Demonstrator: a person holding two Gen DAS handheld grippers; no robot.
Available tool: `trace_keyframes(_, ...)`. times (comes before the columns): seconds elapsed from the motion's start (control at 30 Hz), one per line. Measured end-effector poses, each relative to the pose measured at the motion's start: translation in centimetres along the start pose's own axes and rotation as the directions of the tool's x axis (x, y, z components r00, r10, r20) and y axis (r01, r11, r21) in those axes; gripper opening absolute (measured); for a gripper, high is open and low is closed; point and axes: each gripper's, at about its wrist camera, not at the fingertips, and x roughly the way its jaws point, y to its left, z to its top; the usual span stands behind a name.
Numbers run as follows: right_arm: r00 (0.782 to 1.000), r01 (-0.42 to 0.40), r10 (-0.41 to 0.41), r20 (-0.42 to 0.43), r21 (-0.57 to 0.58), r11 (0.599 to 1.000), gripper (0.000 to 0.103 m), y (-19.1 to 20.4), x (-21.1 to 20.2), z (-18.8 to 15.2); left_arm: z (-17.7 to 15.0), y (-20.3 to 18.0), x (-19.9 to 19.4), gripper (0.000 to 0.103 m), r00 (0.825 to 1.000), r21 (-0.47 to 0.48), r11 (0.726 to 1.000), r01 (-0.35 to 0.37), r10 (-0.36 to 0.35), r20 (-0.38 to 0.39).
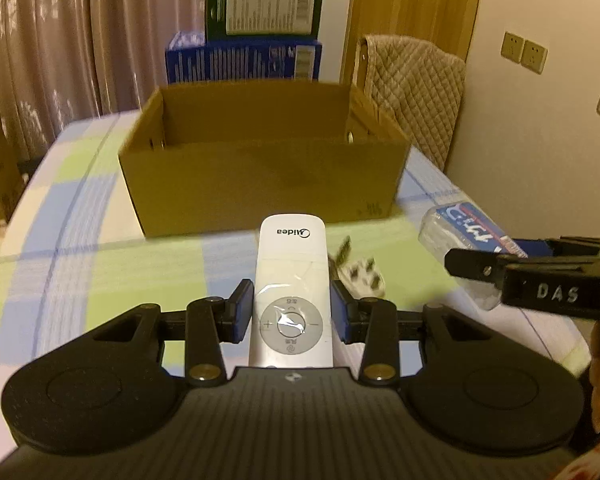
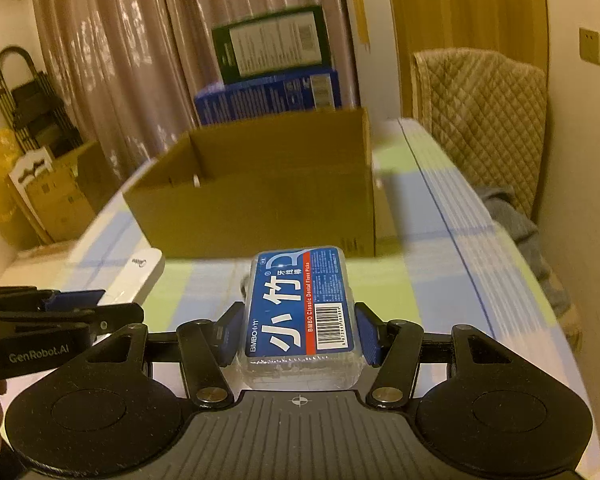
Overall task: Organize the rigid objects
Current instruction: 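Carry the boxed pack and remote into the cardboard box with both tools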
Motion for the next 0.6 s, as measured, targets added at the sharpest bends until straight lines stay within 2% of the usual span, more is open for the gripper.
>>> trace_keyframes(0.2,0.997,-0.048,0.047,0.057,0.019,0.999,0.054,0.1,0.8,6.3,5.4,1.5,0.4,0.035,0.998,0.016,1.000,0.006,-0.007,0.055)
trace_keyframes(0.33,0.995,-0.069,0.068,0.072,0.006,0.998,0.054,0.4,3.0,10.6,9.5,2.9,1.5,0.035,0.997,0.027,1.000,0.006,-0.009,0.081)
trace_keyframes(0.5,0.996,-0.070,0.070,0.056,0.005,0.998,0.054,0.3,7.2,14.8,14.3,5.7,4.4,0.035,0.997,0.012,1.000,0.007,-0.008,0.079)
trace_keyframes(0.6,0.997,-0.074,0.073,0.028,0.019,0.997,0.054,0.2,9.8,16.0,15.9,6.9,6.9,0.035,0.999,0.017,1.000,-0.009,0.009,0.053)
